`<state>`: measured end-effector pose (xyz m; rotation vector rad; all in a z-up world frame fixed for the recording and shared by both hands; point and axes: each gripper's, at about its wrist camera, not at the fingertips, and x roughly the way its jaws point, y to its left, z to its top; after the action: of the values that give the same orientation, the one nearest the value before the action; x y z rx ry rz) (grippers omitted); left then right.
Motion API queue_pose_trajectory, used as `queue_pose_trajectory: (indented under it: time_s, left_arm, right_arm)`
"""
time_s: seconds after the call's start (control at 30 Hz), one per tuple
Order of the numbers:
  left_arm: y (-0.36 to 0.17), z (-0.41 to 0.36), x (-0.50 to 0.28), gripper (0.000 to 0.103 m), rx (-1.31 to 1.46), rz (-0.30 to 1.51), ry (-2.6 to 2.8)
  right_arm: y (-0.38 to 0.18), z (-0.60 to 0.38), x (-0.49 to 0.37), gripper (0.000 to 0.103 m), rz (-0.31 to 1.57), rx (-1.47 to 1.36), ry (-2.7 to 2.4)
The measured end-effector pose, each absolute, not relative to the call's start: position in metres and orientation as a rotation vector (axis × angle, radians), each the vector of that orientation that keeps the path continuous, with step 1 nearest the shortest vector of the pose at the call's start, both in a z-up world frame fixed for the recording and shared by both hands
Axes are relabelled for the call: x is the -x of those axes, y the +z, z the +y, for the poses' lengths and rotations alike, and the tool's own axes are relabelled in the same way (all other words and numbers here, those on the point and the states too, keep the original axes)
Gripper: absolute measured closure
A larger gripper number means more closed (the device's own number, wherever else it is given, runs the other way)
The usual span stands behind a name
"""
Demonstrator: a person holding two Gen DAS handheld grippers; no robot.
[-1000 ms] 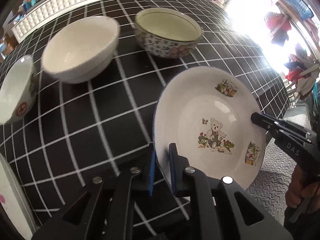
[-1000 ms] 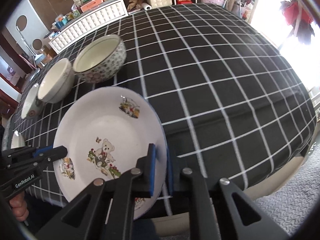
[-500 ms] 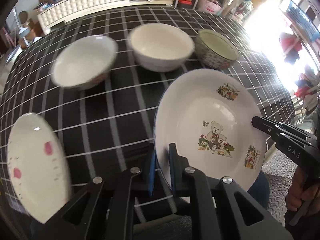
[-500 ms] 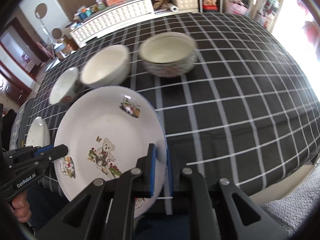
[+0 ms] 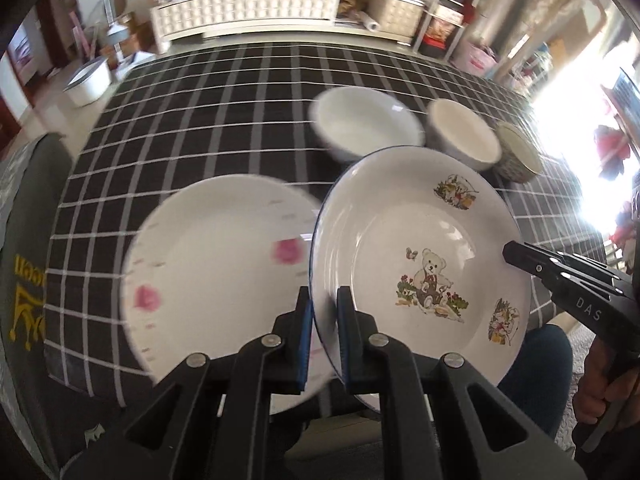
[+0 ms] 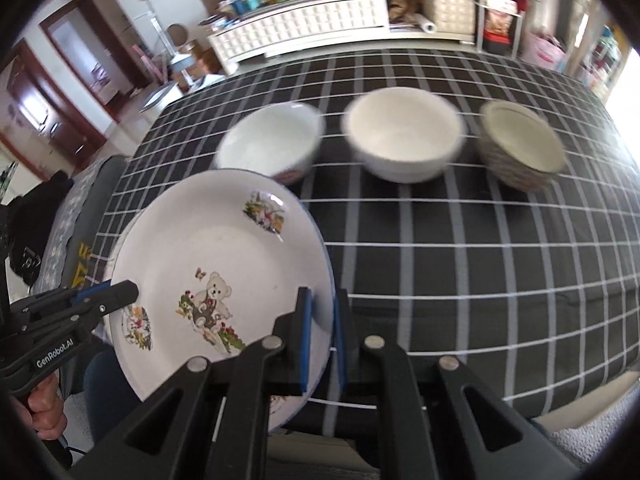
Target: Organize plates and bowls
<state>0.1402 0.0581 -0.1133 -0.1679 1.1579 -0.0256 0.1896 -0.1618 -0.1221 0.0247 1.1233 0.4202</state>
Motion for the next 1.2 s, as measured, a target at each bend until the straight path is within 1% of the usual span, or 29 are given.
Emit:
queue_pose_trajectory:
  time_s: [0.4,0.8,1.2]
  left_arm:
    - [-0.119,0.156,-0.104,0.093,0.234,1.163,0.107]
    - [-0.136,0.181,-0.102,0.093,0.270,1.185,0.143]
    - [-0.148,0.186,-0.112,0.093,0.288,1.205,0.142]
  right_arm:
    - [-0.137,-0.066,-0.191,0.089,1.164,0.065,0.541]
    - [-0.147,-0.029,-0.185,0.089,1.191,0.115,0.546]
    - [-0.154,-0.022,-0.190,0.089,1.214,0.124,0.542]
